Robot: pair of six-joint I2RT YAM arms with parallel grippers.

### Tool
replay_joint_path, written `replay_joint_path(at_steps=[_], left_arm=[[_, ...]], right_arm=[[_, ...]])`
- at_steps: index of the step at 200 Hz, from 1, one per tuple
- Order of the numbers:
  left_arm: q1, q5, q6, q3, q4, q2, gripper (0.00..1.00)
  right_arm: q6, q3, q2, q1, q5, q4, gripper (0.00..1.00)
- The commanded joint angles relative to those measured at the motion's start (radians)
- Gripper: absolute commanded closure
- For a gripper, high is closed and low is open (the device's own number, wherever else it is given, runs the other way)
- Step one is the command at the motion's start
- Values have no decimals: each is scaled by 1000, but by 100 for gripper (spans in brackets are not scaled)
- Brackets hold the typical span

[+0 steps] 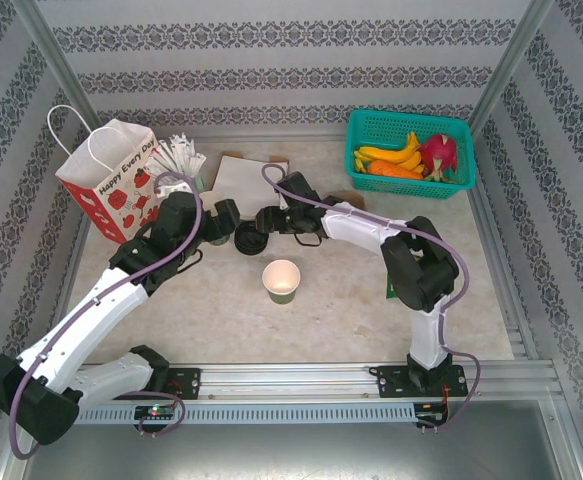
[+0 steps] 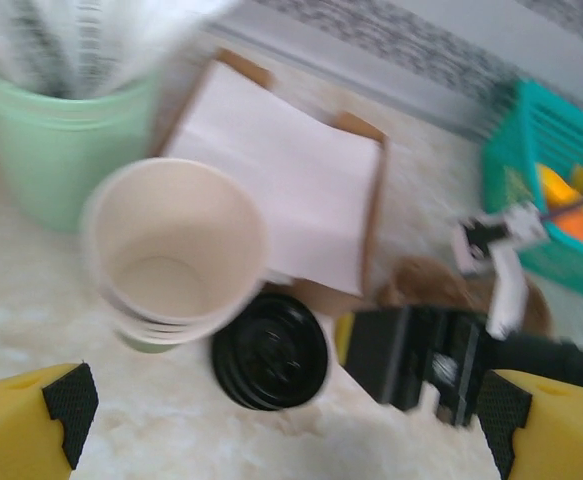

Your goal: Pack the takeout coffee

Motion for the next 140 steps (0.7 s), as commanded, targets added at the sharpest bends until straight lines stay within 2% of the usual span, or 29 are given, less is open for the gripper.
replay_joint_path(at_steps=[1,45,140], left_arm=[[21,-187,-161,-3,-104,-6,1],[38,-216,-254,-44,-103,-1,1],[67,-175,-250,-57,-106,39,1]], right_arm=[[-31,61,43,17,-1,-112,38],[-41,141,107,37,11,-180,44],[-66,256,184,63,84,-287,56]])
